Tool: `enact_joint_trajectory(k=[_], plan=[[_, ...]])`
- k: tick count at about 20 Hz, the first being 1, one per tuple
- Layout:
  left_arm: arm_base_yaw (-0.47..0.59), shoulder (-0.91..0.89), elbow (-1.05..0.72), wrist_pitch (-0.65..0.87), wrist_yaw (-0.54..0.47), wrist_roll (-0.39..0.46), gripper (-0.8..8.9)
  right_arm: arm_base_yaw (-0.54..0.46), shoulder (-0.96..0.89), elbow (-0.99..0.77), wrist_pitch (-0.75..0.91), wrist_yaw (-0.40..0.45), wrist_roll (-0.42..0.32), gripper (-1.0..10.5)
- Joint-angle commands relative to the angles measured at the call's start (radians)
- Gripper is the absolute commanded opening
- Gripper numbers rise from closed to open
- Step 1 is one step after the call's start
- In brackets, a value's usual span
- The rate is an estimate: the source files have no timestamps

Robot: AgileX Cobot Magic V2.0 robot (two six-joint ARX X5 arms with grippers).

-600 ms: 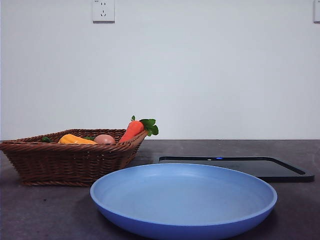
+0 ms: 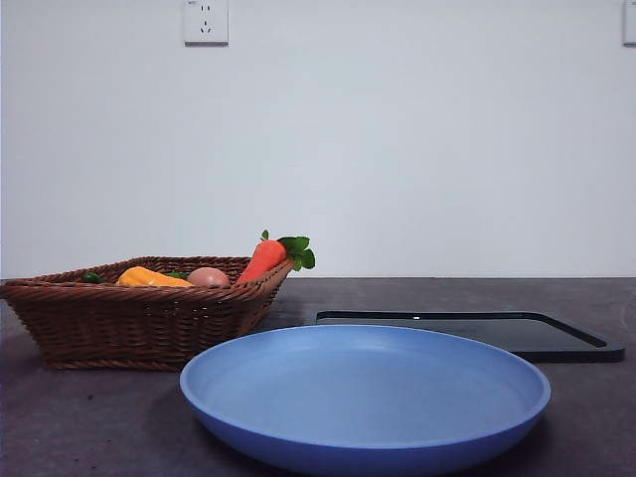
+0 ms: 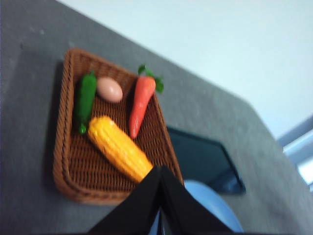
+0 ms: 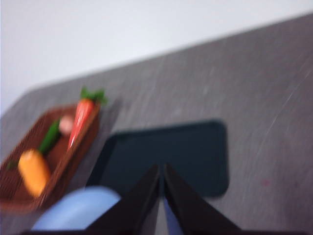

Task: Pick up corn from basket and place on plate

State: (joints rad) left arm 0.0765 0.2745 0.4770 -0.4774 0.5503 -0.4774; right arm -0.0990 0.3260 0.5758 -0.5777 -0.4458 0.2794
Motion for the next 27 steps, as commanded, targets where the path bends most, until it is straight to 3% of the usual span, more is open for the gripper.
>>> enact_joint_trajectory(k=[1, 10, 16, 18, 20, 22, 27], plan=[[0.002, 0.071, 0.069, -0.080, 0.038, 0.133, 0.05, 0.001, 0.079, 0.077, -0.105, -0.046, -0.114, 0.0], [-0.016, 0.219, 0.198, -0.351, 0.090, 0.328, 0.05, 0.046, 0.271, 0.245, -0.390, -0.089, -0.268, 0.0], [-0.030, 0.240, 0.203, -0.386, 0.090, 0.360, 0.14, 0.078, 0.301, 0.255, -0.411, -0.088, -0.272, 0.0], [-0.030, 0.241, 0.203, -0.386, 0.090, 0.357, 0.91, 0.078, 0.301, 0.255, -0.411, -0.088, -0.272, 0.6], [-0.030, 0.241, 0.203, -0.380, 0.090, 0.357, 2.62, 0.078, 0.301, 0.255, -0.411, -0.088, -0.265, 2.4], [-0.031, 0.241, 0.203, -0.365, 0.089, 0.356, 4.16, 0.078, 0.301, 0.255, -0.410, -0.087, -0.264, 3.2], [-0.031, 0.252, 0.203, -0.362, 0.089, 0.356, 4.41, 0.086, 0.359, 0.255, -0.402, -0.098, -0.255, 3.2]])
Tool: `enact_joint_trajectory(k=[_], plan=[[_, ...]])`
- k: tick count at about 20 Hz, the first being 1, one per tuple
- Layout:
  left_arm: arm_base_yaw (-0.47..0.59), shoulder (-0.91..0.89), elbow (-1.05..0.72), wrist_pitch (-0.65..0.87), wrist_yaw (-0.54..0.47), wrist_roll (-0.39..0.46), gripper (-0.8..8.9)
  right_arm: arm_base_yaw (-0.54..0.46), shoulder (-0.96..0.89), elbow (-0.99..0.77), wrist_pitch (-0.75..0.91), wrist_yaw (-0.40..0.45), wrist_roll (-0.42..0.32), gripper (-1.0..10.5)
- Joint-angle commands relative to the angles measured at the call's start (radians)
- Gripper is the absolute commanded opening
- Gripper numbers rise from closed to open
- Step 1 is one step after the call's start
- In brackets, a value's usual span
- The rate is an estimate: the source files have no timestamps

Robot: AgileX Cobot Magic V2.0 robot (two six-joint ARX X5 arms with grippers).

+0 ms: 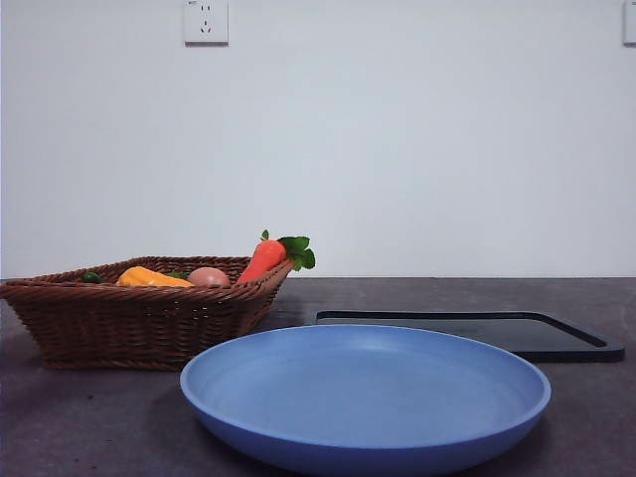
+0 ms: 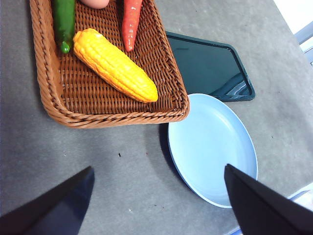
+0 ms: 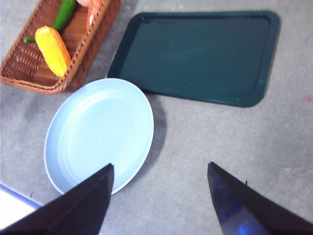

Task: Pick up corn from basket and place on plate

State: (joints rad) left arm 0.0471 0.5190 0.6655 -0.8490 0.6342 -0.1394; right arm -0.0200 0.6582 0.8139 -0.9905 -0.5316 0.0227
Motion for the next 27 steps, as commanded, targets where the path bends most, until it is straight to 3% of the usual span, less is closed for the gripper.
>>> enact_joint_trajectory(k=[1, 14, 23, 27], plan=[[-0.002, 0.008, 0.015, 0.009, 0.005, 0.018, 4.41, 0.018, 0.051, 0.017, 0.018, -0.032, 0.005, 3.2], [-0.002, 0.008, 0.015, 0.007, 0.005, 0.015, 4.41, 0.261, 0.602, 0.017, 0.307, -0.011, 0.020, 3.2], [-0.002, 0.010, 0.015, 0.008, 0.005, 0.015, 4.41, 0.368, 0.883, 0.017, 0.483, 0.010, 0.010, 3.2], [-0.002, 0.010, 0.015, 0.008, 0.005, 0.015, 4.41, 0.391, 0.925, 0.017, 0.497, 0.013, 0.010, 2.0]])
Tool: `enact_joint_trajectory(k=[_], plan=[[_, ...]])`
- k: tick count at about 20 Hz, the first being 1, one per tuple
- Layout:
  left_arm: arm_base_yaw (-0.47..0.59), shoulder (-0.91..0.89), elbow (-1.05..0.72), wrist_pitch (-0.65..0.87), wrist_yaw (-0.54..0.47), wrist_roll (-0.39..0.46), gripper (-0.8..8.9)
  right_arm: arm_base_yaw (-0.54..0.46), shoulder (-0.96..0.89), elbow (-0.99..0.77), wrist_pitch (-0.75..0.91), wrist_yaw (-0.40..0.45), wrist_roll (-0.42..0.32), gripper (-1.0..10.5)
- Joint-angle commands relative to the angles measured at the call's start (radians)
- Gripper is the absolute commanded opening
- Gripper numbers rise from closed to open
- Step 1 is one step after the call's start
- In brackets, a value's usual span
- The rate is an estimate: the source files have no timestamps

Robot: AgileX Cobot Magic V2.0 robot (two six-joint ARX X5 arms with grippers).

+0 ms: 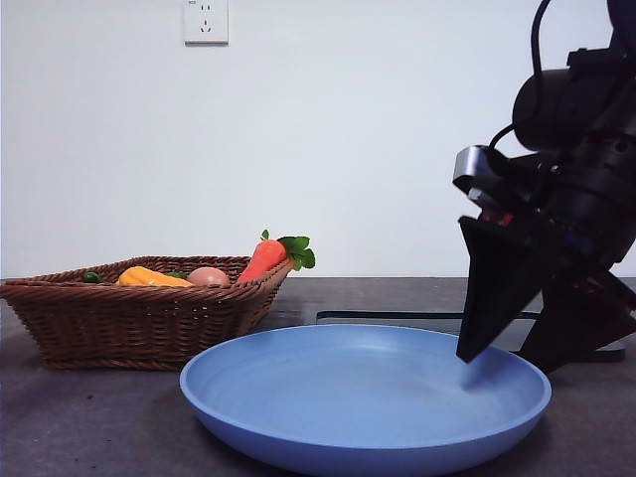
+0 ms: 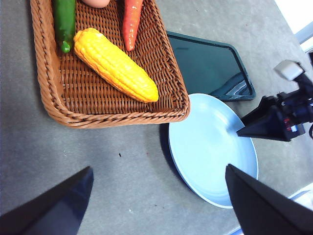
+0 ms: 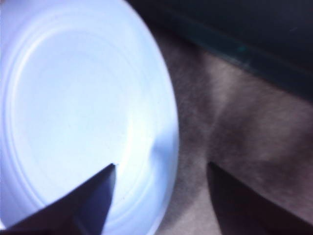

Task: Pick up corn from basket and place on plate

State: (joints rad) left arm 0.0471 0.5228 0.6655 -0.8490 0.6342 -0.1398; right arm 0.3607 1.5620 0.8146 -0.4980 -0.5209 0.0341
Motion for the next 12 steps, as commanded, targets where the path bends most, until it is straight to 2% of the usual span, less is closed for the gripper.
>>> enact_joint_trajectory(k=[1, 3, 8, 12], plan=[[-0.002, 0.006, 0.015, 0.008, 0.005, 0.014, 4.41, 0.011, 0.026, 0.016, 0.005, 0.003, -0.001, 1.4], [-0.002, 0.006, 0.015, 0.011, 0.005, -0.005, 4.41, 0.011, 0.026, 0.016, 0.005, 0.007, -0.001, 0.0], [-0.002, 0.028, 0.031, 0.024, -0.003, -0.029, 4.40, 0.009, 0.017, 0.018, -0.010, 0.004, 0.011, 0.0], [-0.008, 0.109, 0.096, 0.035, -0.029, -0.034, 4.40, 0.009, -0.079, 0.019, -0.062, 0.002, 0.015, 0.0]])
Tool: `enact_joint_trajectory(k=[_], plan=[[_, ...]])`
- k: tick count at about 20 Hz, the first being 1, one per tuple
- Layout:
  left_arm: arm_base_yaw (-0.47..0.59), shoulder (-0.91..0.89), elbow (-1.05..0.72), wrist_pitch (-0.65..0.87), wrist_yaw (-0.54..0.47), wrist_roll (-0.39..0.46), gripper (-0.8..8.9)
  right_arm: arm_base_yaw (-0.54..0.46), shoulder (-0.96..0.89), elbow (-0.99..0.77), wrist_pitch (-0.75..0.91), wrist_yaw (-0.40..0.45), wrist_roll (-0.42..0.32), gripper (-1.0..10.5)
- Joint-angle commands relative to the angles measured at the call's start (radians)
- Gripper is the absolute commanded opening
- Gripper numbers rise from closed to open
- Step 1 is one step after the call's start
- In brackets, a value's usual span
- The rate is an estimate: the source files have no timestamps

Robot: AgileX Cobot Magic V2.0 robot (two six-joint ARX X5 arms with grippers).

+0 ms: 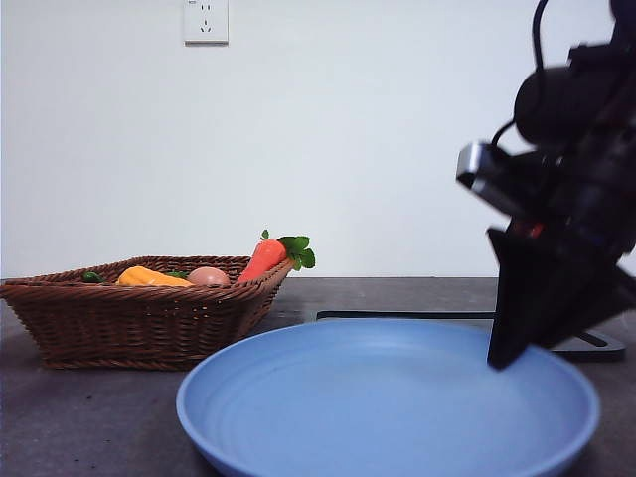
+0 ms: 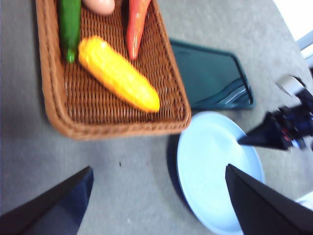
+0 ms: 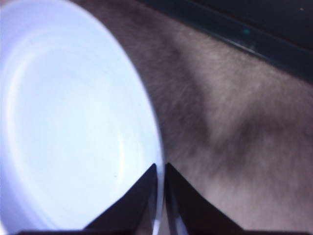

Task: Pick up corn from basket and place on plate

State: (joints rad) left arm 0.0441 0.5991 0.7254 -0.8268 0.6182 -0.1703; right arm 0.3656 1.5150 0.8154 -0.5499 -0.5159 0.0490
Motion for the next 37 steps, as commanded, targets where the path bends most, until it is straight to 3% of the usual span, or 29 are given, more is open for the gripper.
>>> enact_joint_trajectory(k=[1, 6, 11, 15, 23, 26, 33, 37], plan=[[-0.016, 0.069, 0.060, 0.013, -0.033, -0.006, 4.40, 0.003, -0.075, 0.019, -0.031, -0.003, 0.002, 0.0], [-0.135, 0.268, 0.150, 0.080, -0.169, -0.098, 4.40, -0.030, -0.308, 0.028, -0.135, -0.002, 0.006, 0.0], [-0.330, 0.524, 0.224, 0.167, -0.406, -0.212, 4.40, -0.064, -0.500, 0.055, -0.172, 0.001, 0.019, 0.0], [-0.420, 0.753, 0.328, 0.179, -0.549, -0.293, 4.40, -0.076, -0.597, 0.076, -0.205, 0.013, 0.018, 0.0], [-0.495, 1.120, 0.531, 0.149, -0.585, -0.438, 4.40, -0.076, -0.724, 0.076, -0.231, 0.019, 0.014, 0.0], [-0.505, 1.154, 0.531, 0.159, -0.639, -0.481, 4.40, -0.076, -0.748, 0.076, -0.234, 0.018, -0.005, 0.0], [-0.515, 1.218, 0.531, 0.191, -0.639, -0.531, 4.39, -0.074, -0.752, 0.076, -0.240, -0.042, -0.028, 0.0], [-0.536, 1.218, 0.531, 0.218, -0.639, -0.531, 2.84, -0.075, -0.752, 0.076, -0.241, -0.034, -0.029, 0.0]])
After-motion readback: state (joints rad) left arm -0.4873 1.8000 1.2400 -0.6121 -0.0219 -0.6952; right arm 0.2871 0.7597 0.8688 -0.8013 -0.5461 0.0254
